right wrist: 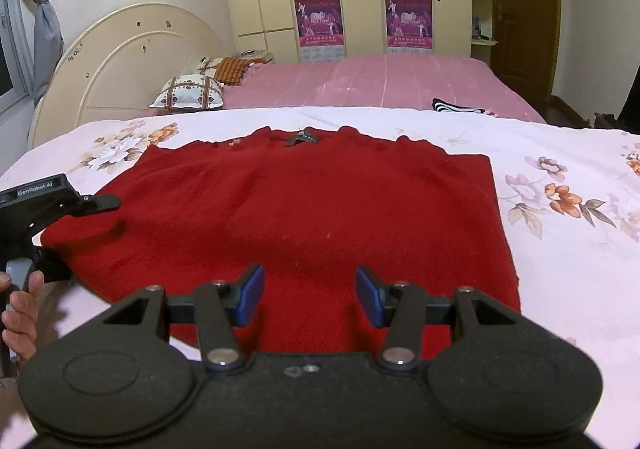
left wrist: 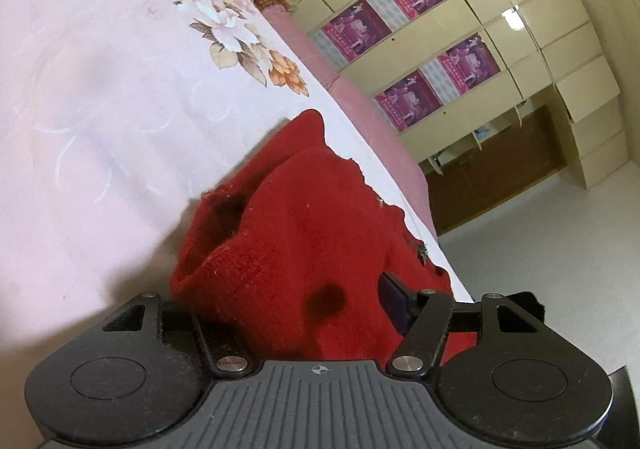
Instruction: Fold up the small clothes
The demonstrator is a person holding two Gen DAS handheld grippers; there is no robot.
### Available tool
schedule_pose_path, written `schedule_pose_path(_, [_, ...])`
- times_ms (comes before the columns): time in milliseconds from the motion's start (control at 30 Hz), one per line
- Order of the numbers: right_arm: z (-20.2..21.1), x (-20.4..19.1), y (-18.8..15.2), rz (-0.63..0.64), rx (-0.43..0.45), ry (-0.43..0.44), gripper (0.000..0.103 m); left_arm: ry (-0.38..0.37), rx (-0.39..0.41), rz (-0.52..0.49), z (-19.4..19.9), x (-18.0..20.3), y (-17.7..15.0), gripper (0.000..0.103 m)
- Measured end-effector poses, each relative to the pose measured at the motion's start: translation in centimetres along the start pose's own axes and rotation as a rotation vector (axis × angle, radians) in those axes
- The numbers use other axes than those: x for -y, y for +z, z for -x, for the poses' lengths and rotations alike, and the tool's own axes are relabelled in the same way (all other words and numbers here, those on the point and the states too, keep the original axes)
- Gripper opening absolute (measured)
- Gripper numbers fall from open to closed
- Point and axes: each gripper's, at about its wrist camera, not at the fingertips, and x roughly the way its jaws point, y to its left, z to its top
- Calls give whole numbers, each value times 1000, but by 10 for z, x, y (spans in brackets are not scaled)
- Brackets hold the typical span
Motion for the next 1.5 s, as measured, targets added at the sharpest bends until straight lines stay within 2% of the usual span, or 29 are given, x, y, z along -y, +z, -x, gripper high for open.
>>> schedule_pose_path(233, [-8,4,5,-33,-7,30,45,2,10,-20,-2,1,1,65])
schedule_pose_path(267, [-9,5,6,-39,-9,38,42,2,10,-22,-2,2,1,65])
schedule_pose_path(333, [-10,5,8,-48,-13,54,25,2,10,-25,-3,2,2,65])
schedule_pose_path(367, [-11,4,8,-49,-13,61,20,3,12,-29,-2,3,1,65])
schedule_pose_path(467, [-10,2,10,-38,-4,60,18,17,22,-53,-2,7,-1,65])
schedule_pose_path(500, [-9,2,11,-38,-2,63,18,15,25,-52,-1,7,-2,62])
schedule_pose_path(567, [-9,2,12,-40,2,66,18,22,28,-43,-2,4,0,49])
schedule_pose_path(600, [-10,2,13,-40,2,66,18,29,27,-28,-3,1,0,37])
schedule_pose_path(633, [-12,2,14,-43,1,67,18,37,25,-5,-4,-3,2,31])
schedule_pose_path(700, [-17,1,17,-49,5,71,18,30,19,34,-5,-8,5,30])
schedule_pose_path(767, [-21,-1,20,-47,7,75,17,39,18,6,-7,-5,5,27])
schedule_pose_path(800, [-24,-3,21,-46,8,76,17,40,19,-1,-7,-3,4,19])
schedule_pose_path(833, [-27,-5,23,-48,7,78,17,27,26,11,-5,-3,4,17])
schedule_pose_path(967, [-34,-17,29,-24,19,86,17,-44,98,-52,17,10,3,17])
schedule_pose_path(1100, [-49,-26,31,29,22,69,17,19,43,-56,4,0,3,17])
schedule_pose_path(1167, [-70,-31,26,79,-42,44,16,7,29,-27,2,-10,3,17])
schedule_pose_path(1200, [-74,-33,21,117,-36,29,15,-1,24,-20,2,-11,2,17])
schedule_pose_path(1267, [-75,-38,20,164,-27,17,15,6,19,-20,1,-12,4,27])
schedule_pose_path(1333, [-76,-40,21,182,-32,11,16,13,21,-22,-1,-11,6,28])
schedule_pose_path(1400, [-77,-42,23,182,-37,14,11,15,22,-27,-2,-10,5,28])
schedule_pose_path(1433, [-77,-43,24,186,-36,10,3,19,20,-37,-2,-8,5,25])
schedule_pose_path(1500, [-67,-48,27,192,12,-4,1,12,21,-48,0,-7,4,19])
